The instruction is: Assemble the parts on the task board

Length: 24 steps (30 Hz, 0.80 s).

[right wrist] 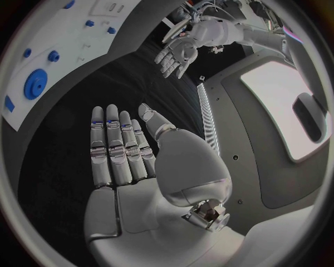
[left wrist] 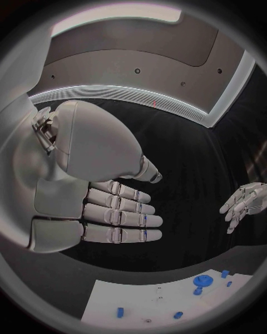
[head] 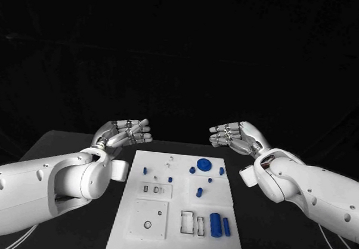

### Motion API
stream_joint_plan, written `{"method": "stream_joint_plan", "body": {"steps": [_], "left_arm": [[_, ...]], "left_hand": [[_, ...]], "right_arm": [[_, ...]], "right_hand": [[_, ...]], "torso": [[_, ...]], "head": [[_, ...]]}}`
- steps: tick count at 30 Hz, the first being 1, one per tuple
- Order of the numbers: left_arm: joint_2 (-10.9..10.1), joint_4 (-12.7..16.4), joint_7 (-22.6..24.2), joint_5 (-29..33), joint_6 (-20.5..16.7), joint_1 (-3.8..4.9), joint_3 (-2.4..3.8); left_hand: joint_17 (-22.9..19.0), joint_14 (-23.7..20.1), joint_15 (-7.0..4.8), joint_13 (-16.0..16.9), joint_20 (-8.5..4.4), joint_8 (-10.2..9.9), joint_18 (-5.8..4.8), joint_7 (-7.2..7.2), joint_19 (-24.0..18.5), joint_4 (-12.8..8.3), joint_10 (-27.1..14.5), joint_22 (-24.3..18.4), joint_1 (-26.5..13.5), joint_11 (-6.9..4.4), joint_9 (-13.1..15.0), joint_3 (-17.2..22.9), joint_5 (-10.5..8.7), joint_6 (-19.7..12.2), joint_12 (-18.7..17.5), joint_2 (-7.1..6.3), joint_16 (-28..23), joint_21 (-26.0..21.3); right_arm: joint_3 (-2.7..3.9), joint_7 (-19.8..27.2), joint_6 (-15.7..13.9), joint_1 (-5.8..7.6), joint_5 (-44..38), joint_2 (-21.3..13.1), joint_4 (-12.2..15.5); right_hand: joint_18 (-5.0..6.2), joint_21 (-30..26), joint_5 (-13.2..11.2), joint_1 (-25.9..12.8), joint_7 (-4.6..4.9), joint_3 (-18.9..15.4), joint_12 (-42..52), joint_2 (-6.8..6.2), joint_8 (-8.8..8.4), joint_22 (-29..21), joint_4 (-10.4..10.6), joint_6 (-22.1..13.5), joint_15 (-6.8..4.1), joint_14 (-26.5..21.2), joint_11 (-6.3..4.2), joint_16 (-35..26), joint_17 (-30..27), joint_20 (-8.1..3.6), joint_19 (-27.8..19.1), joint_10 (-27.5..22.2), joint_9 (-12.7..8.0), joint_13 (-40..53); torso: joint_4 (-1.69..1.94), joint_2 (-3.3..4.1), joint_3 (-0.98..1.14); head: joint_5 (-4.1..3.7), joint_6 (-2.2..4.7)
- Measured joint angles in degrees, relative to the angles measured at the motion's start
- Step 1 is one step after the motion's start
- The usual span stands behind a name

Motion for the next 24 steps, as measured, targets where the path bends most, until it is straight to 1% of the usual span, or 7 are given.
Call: {"method": "stream_joint_plan", "body": {"steps": [9, 10, 12, 14, 19, 22, 24], "left_arm": [[-3.62, 7.27, -0.12, -0.06, 2.32, 0.22, 0.37], [-3.92, 8.10, -0.12, -0.06, 2.54, 0.22, 0.40], [-4.23, 9.24, -0.11, -0.06, 2.83, 0.22, 0.43], [-4.60, 10.48, -0.10, -0.06, 3.13, 0.24, 0.51], [-5.32, 12.71, -0.08, -0.06, 3.63, 0.46, 0.94], [-5.65, 13.85, -0.08, -0.06, 3.87, 0.64, 1.13], [-5.86, 14.42, -0.08, -0.06, 3.97, 0.73, 1.18]], "left_hand": [[1.87, 4.05, -1.20, 0.00, -1.29, -1.03, 0.00, -0.47, 3.66, -0.24, 1.95, -0.37, -0.85, -0.51, 0.00, 0.11, -0.68, 1.28, -0.99, -0.84, 0.00, 0.48], [1.95, 4.05, -1.21, 0.00, -1.29, -1.08, -0.01, -0.56, 3.66, -0.12, 1.95, -0.42, -0.85, -0.51, 0.00, -0.01, -0.90, 1.38, -1.19, -0.84, 0.00, 0.48], [2.01, 4.05, -1.21, 0.00, -1.29, -1.08, -0.01, -0.56, 3.66, -0.14, 1.95, -0.48, -0.85, -0.51, 0.01, -0.30, -0.99, 1.38, -1.34, -0.85, 0.00, 0.48], [2.03, 4.05, -1.20, 0.01, -1.29, -1.08, -0.01, -0.56, 3.66, -0.14, 1.95, -0.55, -0.85, -0.51, 0.01, -0.30, -0.99, 1.38, -1.34, -0.84, 0.00, 0.48], [2.12, 4.05, -1.20, 0.01, -1.29, -1.42, -0.01, -0.56, 3.66, -0.14, 1.94, -0.68, -0.85, -0.51, 0.01, -0.30, -1.00, 1.38, -1.57, -0.85, 0.00, 0.48], [2.12, 4.05, -1.20, 0.01, -1.29, -1.42, -0.01, -0.56, 3.66, -0.29, 1.94, -0.73, -1.02, -0.51, 0.01, -0.46, -0.99, 1.38, -1.57, -1.02, -0.27, 0.48], [2.13, 4.05, -1.20, 0.01, -1.29, -1.42, -0.02, -0.56, 3.66, -0.29, 1.94, -0.75, -1.08, -0.51, 0.01, -0.46, -0.99, 1.38, -1.81, -1.08, -0.27, 0.48]], "right_arm": [[0.60, -8.76, 1.98, 1.83, -21.92, -0.89, 0.87], [0.64, -10.01, 2.28, 1.93, -24.91, -0.89, 1.17], [0.74, -11.80, 2.70, 2.07, -29.25, -0.90, 1.70], [0.88, -13.71, 3.15, 2.24, -33.90, -0.86, 2.24], [1.12, -17.21, 4.21, 3.23, -42.73, -0.49, 3.20], [1.14, -18.90, 5.08, 3.92, -47.06, -0.14, 3.62], [1.15, -19.76, 5.69, 4.32, -49.14, 0.06, 3.87]], "right_hand": [[0.00, 5.86, -0.63, 0.35, -2.37, 1.63, 0.09, -2.79, -0.01, 2.04, -0.49, 6.19, -3.80, 11.53, -3.03, 3.14, 2.56, -4.08, 9.93, 9.13, 0.34, 0.77], [-0.01, 9.24, -1.22, 0.38, -3.32, 1.63, 0.38, -4.18, -0.01, 3.57, -0.49, 8.25, -5.73, 15.71, -4.38, 5.67, 4.58, -6.38, 15.05, 12.20, 0.44, 1.22], [0.00, 12.81, -1.56, 0.16, -4.06, 1.44, 0.03, -4.91, -0.16, 5.23, -0.30, 9.33, -7.14, 17.85, -5.29, 10.47, 7.76, -8.14, 19.22, 13.83, 0.43, 1.47], [0.00, 15.41, -1.56, -0.02, -4.06, 1.37, -0.98, -5.10, -0.78, 6.63, -0.24, 9.34, -7.62, 18.33, -5.38, 17.80, 12.04, -9.03, 21.13, 13.73, 0.32, 1.38], [0.00, 21.71, -1.56, -1.27, -4.15, 1.93, -1.28, -6.34, -0.77, 10.30, 0.32, 9.00, -7.62, 18.33, -5.45, 32.78, 22.77, -9.41, 25.37, 10.09, 0.20, 0.40], [-0.29, 32.19, -1.56, -1.93, -4.16, 2.49, -1.28, -6.72, -0.77, 21.59, 0.84, 8.68, -7.62, 18.33, -5.27, 47.42, 37.32, -9.34, 27.54, 8.88, 0.20, 0.31], [-1.11, 37.19, -1.56, -2.19, -4.30, 3.03, -1.28, -6.62, -0.77, 27.17, 0.91, 8.54, -7.62, 18.33, -5.22, 52.45, 42.36, -9.44, 27.80, 8.71, 0.20, 0.31]], "torso": [[1.39, 3.09, -0.11], [1.57, 3.55, -0.13], [1.89, 4.22, -0.15], [2.32, 5.02, -0.17], [3.07, 6.77, -0.29], [3.54, 7.74, -0.35], [3.78, 8.31, -0.38]], "head": [[-1.65, 1.04], [-1.89, 1.21], [-2.24, 1.45], [-2.57, 1.77], [-3.24, 2.35], [-3.67, 2.61], [-3.83, 2.65]]}}
